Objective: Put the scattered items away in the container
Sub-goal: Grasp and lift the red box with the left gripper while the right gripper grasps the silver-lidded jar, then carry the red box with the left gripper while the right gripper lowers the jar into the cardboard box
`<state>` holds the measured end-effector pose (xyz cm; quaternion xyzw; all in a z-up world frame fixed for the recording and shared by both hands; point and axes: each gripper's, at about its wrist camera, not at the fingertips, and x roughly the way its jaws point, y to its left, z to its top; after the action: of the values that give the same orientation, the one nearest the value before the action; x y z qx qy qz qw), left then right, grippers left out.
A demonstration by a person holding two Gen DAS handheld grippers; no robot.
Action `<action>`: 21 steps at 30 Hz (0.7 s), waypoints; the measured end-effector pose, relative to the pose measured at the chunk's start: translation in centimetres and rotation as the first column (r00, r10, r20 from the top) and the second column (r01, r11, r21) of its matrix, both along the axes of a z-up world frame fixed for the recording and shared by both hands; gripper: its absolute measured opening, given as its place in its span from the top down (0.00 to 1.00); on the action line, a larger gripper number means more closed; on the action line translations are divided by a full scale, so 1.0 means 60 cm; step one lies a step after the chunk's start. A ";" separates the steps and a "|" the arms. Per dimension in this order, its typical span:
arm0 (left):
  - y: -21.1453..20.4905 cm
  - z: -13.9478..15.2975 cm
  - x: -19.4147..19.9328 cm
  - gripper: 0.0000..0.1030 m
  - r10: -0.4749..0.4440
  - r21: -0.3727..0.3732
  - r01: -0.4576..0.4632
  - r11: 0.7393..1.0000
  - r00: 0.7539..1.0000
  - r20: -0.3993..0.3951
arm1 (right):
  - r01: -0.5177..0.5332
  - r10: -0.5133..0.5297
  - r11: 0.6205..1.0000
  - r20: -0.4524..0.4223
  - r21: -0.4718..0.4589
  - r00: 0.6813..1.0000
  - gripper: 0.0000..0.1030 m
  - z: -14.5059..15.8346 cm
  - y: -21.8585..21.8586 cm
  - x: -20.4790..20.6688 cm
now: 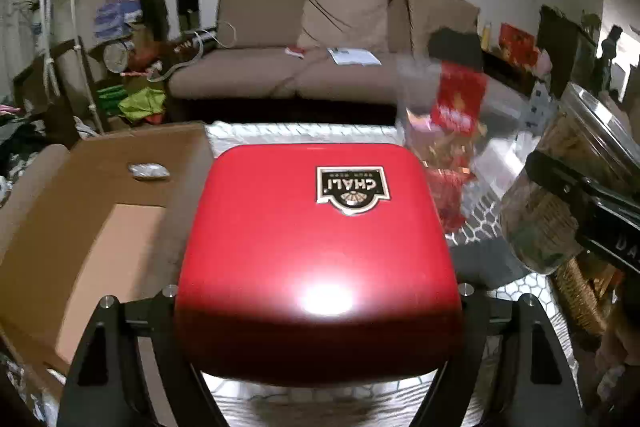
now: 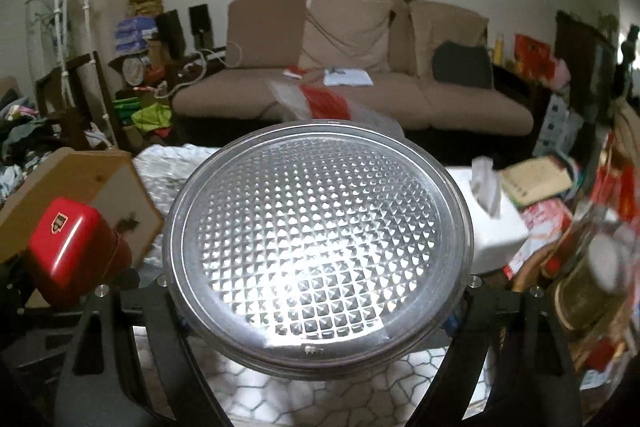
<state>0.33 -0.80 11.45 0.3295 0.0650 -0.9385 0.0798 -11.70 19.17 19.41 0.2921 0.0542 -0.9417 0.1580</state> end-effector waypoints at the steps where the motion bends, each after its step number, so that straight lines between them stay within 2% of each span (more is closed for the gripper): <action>1: -0.011 0.012 0.010 0.22 0.007 0.008 -0.007 1.000 1.000 -0.007 | -0.009 0.009 1.000 -0.004 -0.007 1.000 0.18 0.017 -0.010 0.011; 5: -0.057 0.054 0.046 0.22 0.036 0.035 -0.035 0.999 0.999 -0.032 | -0.043 0.043 0.999 -0.031 0.001 0.999 0.18 0.068 -0.055 0.050; 10: -0.119 0.094 0.087 0.22 0.076 0.012 -0.076 0.997 0.995 -0.061 | -0.085 0.085 0.996 -0.036 -0.014 0.996 0.18 0.114 -0.122 0.083; 16: -0.214 0.119 0.120 0.22 0.139 -0.017 -0.141 0.990 0.988 -0.072 | -0.142 0.141 0.990 -0.052 -0.013 0.989 0.18 0.145 -0.224 0.113; 21: -0.287 0.121 0.141 0.22 0.185 -0.019 -0.187 0.982 0.980 -0.068 | -0.191 0.190 0.981 -0.039 -0.026 0.981 0.18 0.149 -0.310 0.123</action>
<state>8.78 -18.00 18.72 0.2898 0.0862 -0.9381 0.1692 -4.32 0.56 28.33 0.2660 0.0710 -0.9280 0.2509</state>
